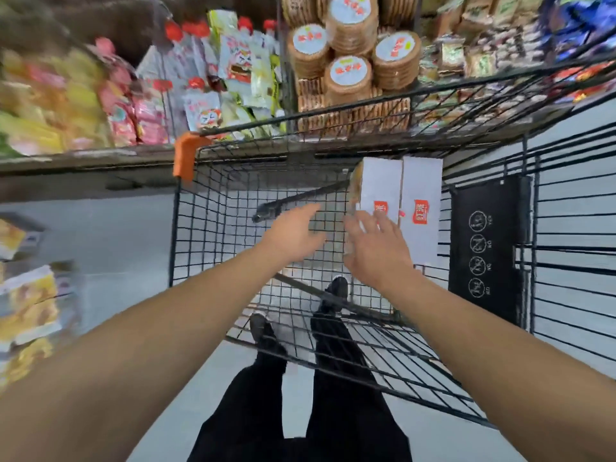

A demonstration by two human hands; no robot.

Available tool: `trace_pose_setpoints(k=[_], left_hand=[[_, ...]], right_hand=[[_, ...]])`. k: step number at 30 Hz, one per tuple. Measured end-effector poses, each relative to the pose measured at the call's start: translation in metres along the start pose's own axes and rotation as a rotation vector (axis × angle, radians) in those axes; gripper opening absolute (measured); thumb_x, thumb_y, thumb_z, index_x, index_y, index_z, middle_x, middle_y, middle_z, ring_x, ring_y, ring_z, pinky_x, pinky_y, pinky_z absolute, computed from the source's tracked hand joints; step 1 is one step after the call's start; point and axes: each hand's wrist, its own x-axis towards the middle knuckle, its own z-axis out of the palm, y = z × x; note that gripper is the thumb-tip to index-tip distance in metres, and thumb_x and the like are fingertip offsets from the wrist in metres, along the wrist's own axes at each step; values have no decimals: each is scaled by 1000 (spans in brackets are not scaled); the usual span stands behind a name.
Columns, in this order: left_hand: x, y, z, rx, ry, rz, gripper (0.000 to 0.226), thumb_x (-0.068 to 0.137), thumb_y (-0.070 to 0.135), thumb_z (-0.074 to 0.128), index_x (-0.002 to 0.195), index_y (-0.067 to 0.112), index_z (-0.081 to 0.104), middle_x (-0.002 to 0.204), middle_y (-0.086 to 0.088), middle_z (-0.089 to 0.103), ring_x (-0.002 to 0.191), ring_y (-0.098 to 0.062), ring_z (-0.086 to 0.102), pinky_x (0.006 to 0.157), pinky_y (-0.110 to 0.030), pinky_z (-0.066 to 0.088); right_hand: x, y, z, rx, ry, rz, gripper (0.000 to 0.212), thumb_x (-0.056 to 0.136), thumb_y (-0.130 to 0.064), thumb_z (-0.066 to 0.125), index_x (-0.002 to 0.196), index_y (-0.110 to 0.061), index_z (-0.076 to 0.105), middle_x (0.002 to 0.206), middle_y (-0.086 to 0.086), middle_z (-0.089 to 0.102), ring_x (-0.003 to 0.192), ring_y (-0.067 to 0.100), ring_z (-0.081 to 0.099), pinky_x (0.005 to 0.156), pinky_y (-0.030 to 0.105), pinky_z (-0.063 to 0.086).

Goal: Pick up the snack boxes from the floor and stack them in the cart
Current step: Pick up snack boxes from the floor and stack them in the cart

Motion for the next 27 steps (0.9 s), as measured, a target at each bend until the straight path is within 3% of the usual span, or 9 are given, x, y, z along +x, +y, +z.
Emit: trace_pose_setpoints(k=[4, 7, 10, 15, 19, 23, 27], left_hand=[[-71, -61, -35, 20, 119, -41, 58, 92, 35, 56, 146, 25, 38, 145, -7, 48, 121, -28, 56, 100, -36, 47], [-130, -117, -50, 33, 208, -132, 58, 92, 36, 54, 147, 24, 37, 150, -5, 42, 129, -29, 49, 103, -37, 43], [-190, -188, -50, -75, 305, -230, 56, 90, 36, 54, 143, 22, 42, 149, -6, 44, 134, -29, 44, 107, -40, 41], [-303, -301, -35, -229, 448, -353, 66, 92, 34, 57, 151, 17, 30, 158, -10, 29, 142, -25, 33, 114, -32, 29], [-405, -402, -2, -325, 599, -465, 66, 92, 32, 58, 150, 14, 32, 158, -9, 29, 142, -24, 32, 112, -27, 25], [-482, -483, 42, -460, 680, -612, 68, 94, 39, 54, 152, 20, 26, 161, -4, 21, 146, -21, 26, 114, -28, 22], [-550, -558, 77, -569, 771, -765, 67, 92, 39, 56, 151, 20, 30, 159, -3, 25, 143, -22, 30, 113, -32, 26]], right_hand=[[-12, -78, -27, -105, 39, -204, 68, 89, -45, 56, 148, -21, 31, 153, 7, 31, 144, 35, 20, 118, 50, 21], [-22, -146, -41, -195, 14, -333, 66, 94, -44, 49, 151, -20, 26, 158, 5, 22, 147, 33, 11, 118, 48, 18], [-38, -228, -41, -299, 46, -473, 65, 93, -45, 48, 149, -20, 28, 155, 5, 25, 146, 32, 13, 119, 47, 18], [-78, -363, -3, -464, 50, -682, 67, 89, -46, 50, 147, -17, 33, 152, 8, 32, 142, 33, 24, 117, 45, 22], [-124, -478, 49, -521, 91, -818, 69, 84, -47, 54, 144, -17, 40, 148, 8, 40, 138, 33, 34, 112, 42, 32], [-161, -577, 95, -615, 82, -955, 69, 82, -48, 58, 142, -17, 42, 145, 7, 42, 133, 31, 38, 109, 40, 34], [-192, -681, 134, -693, 35, -1092, 69, 84, -47, 58, 145, -20, 38, 150, 5, 37, 137, 28, 34, 111, 38, 29]])
